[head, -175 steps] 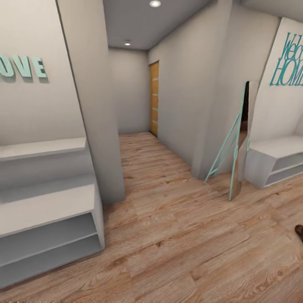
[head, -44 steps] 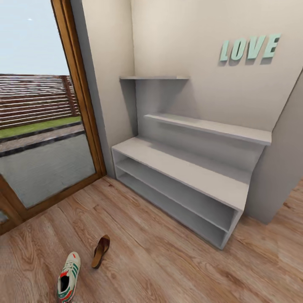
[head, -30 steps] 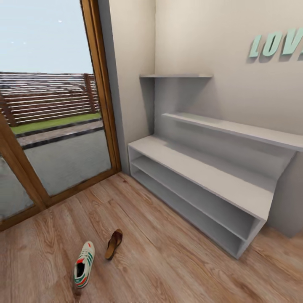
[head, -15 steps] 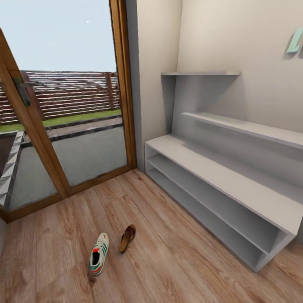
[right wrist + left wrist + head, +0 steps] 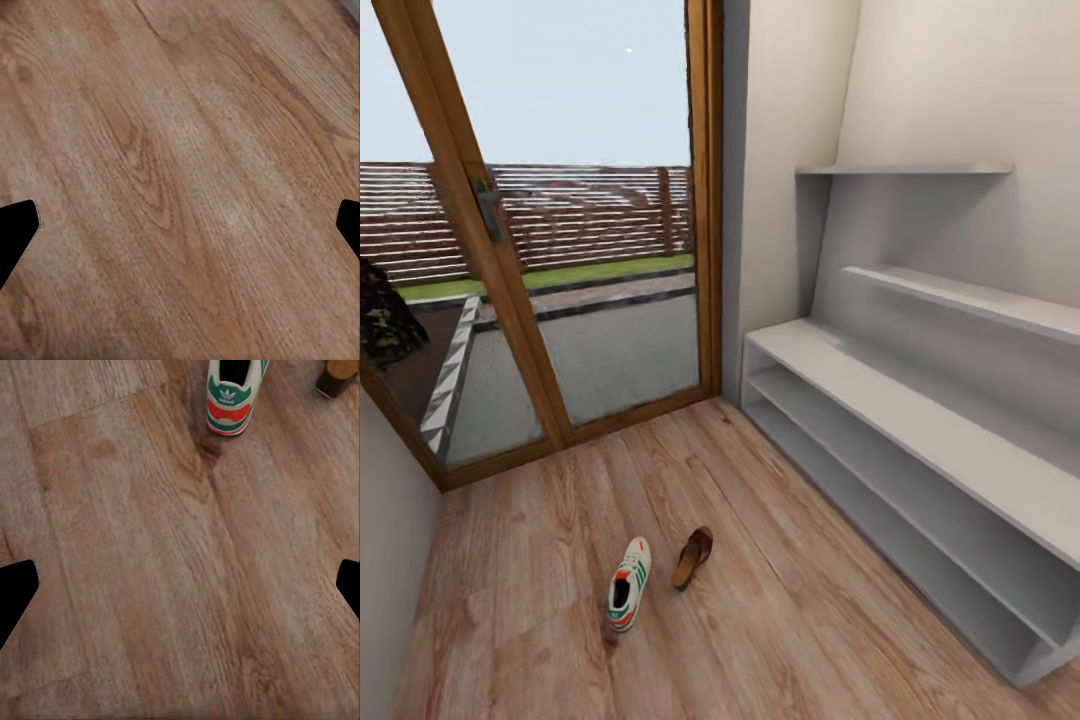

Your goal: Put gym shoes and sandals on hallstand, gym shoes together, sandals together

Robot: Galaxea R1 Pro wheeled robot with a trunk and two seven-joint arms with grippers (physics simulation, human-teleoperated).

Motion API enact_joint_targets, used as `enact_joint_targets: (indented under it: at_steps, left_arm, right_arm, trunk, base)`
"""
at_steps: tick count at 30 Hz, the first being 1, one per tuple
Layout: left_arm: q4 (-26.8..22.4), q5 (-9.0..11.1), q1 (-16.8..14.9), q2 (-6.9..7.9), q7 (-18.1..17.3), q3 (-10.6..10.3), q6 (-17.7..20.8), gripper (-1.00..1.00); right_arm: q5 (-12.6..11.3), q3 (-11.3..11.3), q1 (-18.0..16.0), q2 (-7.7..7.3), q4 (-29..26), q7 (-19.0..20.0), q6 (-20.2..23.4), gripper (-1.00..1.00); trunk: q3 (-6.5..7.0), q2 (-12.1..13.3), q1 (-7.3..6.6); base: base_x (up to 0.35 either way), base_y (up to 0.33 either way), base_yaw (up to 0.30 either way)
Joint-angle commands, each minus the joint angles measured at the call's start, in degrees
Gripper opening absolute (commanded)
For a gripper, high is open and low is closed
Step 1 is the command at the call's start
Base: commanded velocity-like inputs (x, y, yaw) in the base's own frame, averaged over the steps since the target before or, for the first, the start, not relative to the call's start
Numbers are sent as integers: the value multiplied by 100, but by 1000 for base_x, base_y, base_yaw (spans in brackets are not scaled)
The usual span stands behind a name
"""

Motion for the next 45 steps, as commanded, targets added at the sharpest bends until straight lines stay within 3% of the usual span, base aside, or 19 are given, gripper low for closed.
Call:
enact_joint_targets:
  at_steps: [1,21,29,33,39,45]
  left_arm:
    - [8,-3,-5,-1,2,7,-20,100]
    - [23,-10,-5,-1,2,7,-20,100]
    - [3,-19,-56,21,2,20,28,100]
    - [-45,-41,-215,46,-7,10,88,100]
    - [-34,-57,-716,56,-26,-35,185,100]
    - [-27,-74,-1026,54,-61,-50,643,100]
  right_arm:
    - [4,0,-1,-1,2,-3,-17,100]
    - [-1,1,-1,-1,-2,-3,-17,100]
    - [-5,-13,-1,-5,-142,8,-6,100]
    - [15,-9,-31,-8,-651,15,13,100]
    - [29,-8,-241,-9,-1291,37,141,100]
    - [37,-5,-734,-9,-1492,50,638,100]
  trunk:
    - [-9,-2,-1]
    - [-93,-2,-1]
    - [-104,-2,-1]
    - [-104,-2,-1]
    - [-105,-2,-1]
    - [-105,-2,-1]
  base:
    - [0,0,272]
    - [0,0,271]
    - [0,0,88]
    - [0,0,6]
    - [0,0,1]
    - [0,0,0]
